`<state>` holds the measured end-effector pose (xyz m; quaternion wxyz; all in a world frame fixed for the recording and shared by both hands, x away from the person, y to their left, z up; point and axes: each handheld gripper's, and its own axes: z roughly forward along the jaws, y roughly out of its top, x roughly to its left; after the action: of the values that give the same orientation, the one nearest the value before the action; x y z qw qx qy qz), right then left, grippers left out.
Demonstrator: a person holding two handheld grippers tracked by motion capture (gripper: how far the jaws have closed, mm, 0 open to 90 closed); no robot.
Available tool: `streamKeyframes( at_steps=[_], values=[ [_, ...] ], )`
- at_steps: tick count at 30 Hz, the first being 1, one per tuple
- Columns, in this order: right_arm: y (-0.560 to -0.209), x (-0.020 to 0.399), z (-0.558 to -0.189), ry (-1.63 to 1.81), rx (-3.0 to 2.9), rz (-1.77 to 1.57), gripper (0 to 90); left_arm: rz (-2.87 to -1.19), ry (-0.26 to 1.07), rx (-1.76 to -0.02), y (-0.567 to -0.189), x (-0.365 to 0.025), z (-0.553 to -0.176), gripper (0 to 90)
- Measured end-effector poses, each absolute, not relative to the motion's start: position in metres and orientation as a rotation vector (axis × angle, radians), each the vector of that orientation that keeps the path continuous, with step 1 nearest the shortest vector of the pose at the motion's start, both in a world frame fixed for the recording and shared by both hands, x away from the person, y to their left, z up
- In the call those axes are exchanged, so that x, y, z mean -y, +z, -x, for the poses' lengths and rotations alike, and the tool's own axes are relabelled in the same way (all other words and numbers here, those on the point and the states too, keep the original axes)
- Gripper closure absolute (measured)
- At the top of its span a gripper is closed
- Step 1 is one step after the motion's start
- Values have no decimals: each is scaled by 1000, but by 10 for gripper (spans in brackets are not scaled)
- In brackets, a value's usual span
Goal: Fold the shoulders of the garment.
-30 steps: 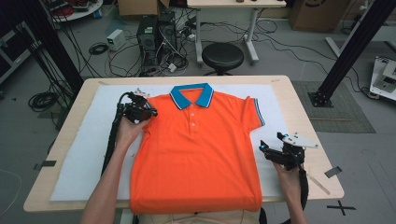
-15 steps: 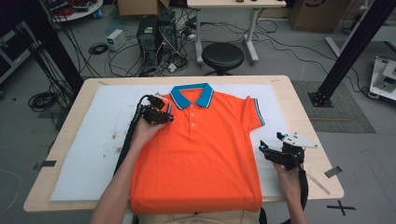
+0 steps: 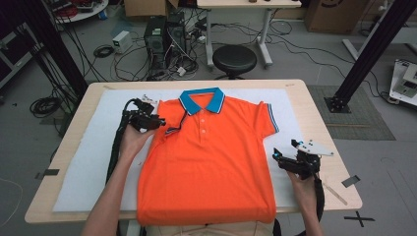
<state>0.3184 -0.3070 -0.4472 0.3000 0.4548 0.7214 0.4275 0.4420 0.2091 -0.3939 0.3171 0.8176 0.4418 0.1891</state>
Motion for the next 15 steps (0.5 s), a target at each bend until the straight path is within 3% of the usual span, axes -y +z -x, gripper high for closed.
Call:
streamKeyframes(
  at_steps=[9, 15],
  values=[
    [-447, 306, -319, 1128, -1922, -1200, 235, -2246, 339, -1025, -424, -187, -427, 633],
    [-447, 306, -319, 1128, -1922, -1189, 235, -2203, 417, -1066, -418, -202, -420, 629]
  ],
)
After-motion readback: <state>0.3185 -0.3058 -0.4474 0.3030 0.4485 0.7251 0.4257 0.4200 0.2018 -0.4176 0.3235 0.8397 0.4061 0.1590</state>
